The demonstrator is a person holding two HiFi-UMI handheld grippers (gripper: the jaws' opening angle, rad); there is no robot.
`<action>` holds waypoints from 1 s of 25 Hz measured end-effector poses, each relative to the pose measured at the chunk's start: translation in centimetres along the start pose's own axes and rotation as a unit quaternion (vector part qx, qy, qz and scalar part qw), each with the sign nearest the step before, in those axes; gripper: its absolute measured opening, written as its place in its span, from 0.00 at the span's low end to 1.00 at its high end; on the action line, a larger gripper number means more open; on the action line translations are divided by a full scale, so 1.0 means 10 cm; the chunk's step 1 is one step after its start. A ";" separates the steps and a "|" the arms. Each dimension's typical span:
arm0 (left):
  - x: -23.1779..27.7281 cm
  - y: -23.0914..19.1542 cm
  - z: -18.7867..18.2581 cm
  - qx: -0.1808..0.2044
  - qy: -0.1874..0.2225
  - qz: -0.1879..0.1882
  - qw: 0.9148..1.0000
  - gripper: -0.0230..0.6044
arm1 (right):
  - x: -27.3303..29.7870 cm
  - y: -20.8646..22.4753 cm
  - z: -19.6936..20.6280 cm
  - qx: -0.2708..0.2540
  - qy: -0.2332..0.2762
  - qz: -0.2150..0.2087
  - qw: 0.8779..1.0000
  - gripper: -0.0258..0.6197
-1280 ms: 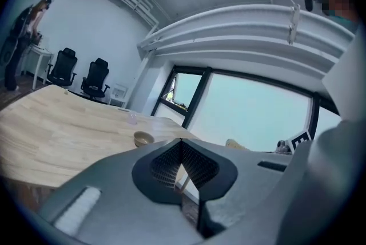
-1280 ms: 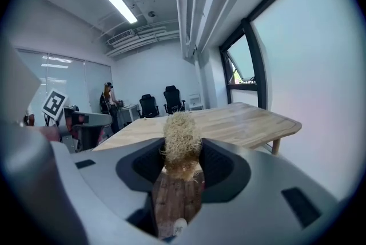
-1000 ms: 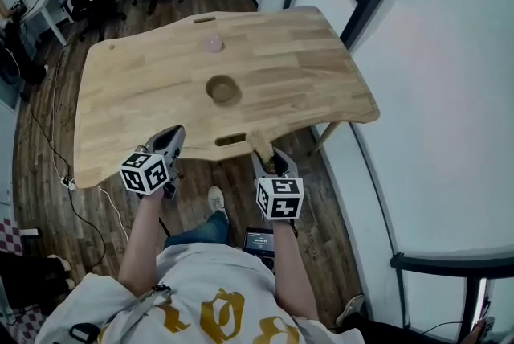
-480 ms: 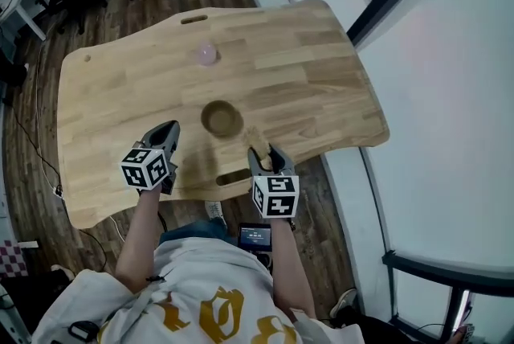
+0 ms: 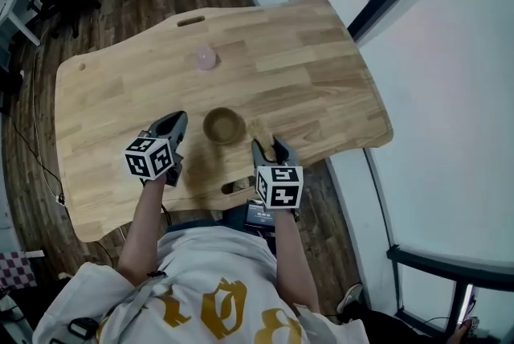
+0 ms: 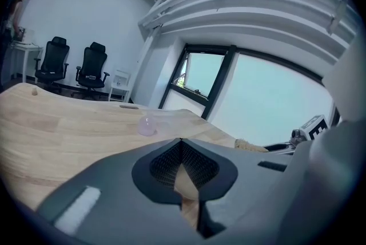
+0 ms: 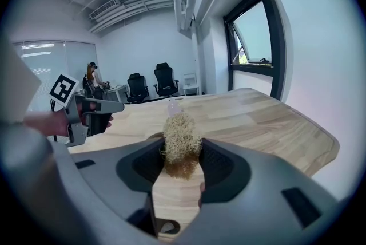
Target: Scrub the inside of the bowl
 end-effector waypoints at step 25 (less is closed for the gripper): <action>0.43 -0.12 0.09 -0.018 -0.052 -0.002 0.998 0.04 | 0.40 0.09 -0.03 -0.003 -0.024 -0.040 0.999 0.31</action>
Point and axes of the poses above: the fingertips, and each gripper's own axes: x forward along the fingers, y to its right, z out of its underside, the point moved 9 cm from there along -x, backward along the fingers, and after that the axes turned 2 degrees about -y, right-handed, at the moved point
